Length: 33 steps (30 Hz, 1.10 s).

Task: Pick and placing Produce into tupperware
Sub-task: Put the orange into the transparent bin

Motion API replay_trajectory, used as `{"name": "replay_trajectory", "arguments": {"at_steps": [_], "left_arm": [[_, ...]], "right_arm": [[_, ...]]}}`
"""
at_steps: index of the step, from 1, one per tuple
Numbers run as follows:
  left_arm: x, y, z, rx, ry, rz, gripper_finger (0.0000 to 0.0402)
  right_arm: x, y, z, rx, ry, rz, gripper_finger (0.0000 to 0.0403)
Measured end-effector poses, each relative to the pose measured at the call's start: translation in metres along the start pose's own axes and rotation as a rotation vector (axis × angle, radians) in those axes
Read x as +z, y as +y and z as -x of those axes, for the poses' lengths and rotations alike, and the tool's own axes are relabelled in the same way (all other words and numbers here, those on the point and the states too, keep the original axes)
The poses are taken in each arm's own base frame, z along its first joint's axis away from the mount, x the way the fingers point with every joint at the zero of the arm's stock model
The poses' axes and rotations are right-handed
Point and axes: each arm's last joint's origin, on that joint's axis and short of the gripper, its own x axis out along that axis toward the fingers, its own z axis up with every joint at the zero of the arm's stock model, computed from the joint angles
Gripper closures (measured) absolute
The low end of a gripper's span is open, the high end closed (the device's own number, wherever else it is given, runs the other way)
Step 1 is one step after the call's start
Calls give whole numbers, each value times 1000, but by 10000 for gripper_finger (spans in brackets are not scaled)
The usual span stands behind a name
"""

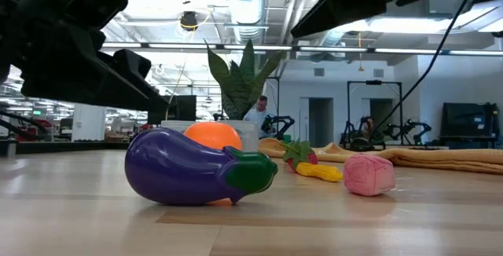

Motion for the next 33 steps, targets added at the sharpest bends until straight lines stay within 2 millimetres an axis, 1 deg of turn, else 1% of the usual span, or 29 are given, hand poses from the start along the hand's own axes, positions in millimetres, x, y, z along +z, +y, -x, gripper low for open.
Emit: {"name": "replay_trajectory", "arguments": {"at_steps": [6, 11, 17, 28, 33], "left_arm": [[4, -6, -12, -17, 6, -18, 198], [7, -3, -15, -13, 11, 2, 162], [8, 3, -19, 4, 13, 41, 132], [10, 7, -21, -1, 12, 89, 107], [16, 5, -24, -2, 7, 81, 103]], "right_arm": [[-1, 0, 0, -13, 8, 0, 209], [-1, 0, 0, -13, 8, -6, 209], [-1, 0, 0, -13, 8, -6, 211], [-1, 0, 0, -13, 6, -7, 213], [-1, 0, 0, -13, 6, -7, 213]]}}
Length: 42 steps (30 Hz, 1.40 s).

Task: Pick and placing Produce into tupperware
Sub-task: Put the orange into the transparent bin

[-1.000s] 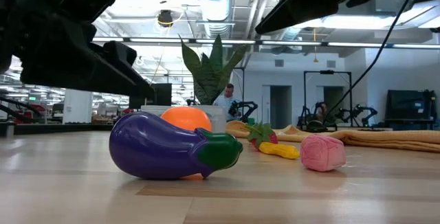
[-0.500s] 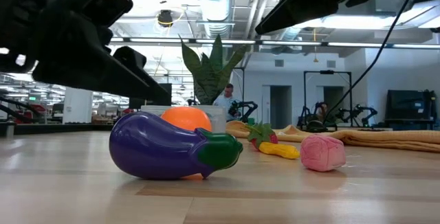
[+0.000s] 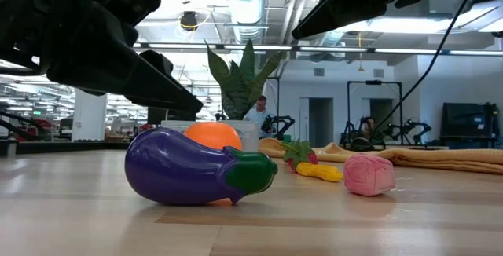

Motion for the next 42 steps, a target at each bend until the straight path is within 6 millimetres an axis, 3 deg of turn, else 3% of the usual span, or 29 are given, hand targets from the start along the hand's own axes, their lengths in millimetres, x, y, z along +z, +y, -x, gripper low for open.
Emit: {"name": "replay_trajectory", "arguments": {"at_steps": [7, 15, 42], "left_arm": [[2, -3, -9, 57, 29, -8, 103], [3, -10, -34, 93, 180, -59, 103], [8, -8, -38, 49, 201, -27, 104]], "right_arm": [[0, 0, 0, 0, -1, 0, 217], [0, 0, 0, 0, -4, -2, 218], [1, 0, 0, 0, -7, -11, 223]]}}
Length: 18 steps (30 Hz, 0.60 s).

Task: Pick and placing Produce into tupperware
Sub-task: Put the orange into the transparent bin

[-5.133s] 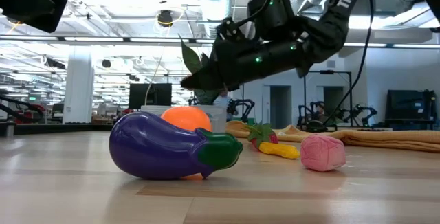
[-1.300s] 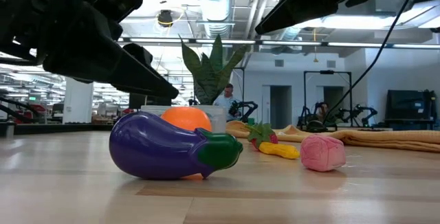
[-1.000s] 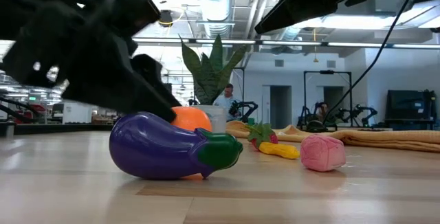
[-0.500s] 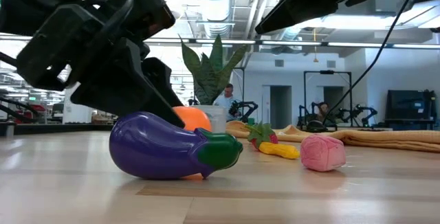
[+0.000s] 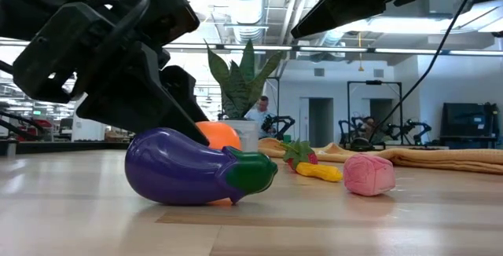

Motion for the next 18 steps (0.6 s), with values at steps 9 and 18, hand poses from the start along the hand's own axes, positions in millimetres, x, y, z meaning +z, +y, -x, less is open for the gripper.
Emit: {"name": "replay_trajectory", "arguments": {"at_steps": [9, 18], "left_arm": [[0, 0, 0, 10, -2, 1, 104], [0, 0, 0, 15, -3, 7, 104]], "right_arm": [[0, 0, 0, 0, 0, 0, 222], [0, 0, 0, 0, 0, -2, 221]]}}
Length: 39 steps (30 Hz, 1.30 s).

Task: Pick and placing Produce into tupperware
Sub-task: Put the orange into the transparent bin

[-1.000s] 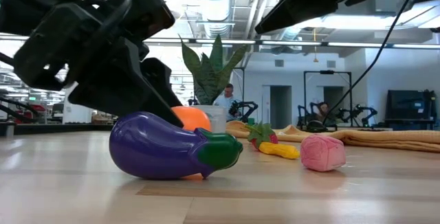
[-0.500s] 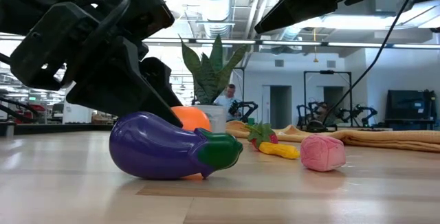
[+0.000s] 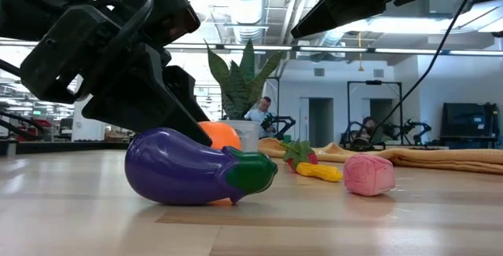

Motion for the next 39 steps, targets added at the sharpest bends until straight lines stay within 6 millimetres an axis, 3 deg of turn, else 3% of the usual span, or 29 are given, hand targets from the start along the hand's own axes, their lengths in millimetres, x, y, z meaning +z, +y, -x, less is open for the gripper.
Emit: {"name": "replay_trajectory", "arguments": {"at_steps": [11, 21, 32, 39], "left_arm": [[1, -2, 0, 0, 14, -8, 104], [8, -21, -36, -6, 116, -76, 104], [8, -20, -36, -6, 130, -93, 107], [7, -21, -37, -14, 135, -100, 143]], "right_arm": [[0, 0, 0, 1, 0, -3, 221], [0, 0, 0, 3, 4, -8, 220], [-1, 0, 0, 3, 13, -12, 221], [-1, 0, 0, 3, 12, -12, 222]]}}
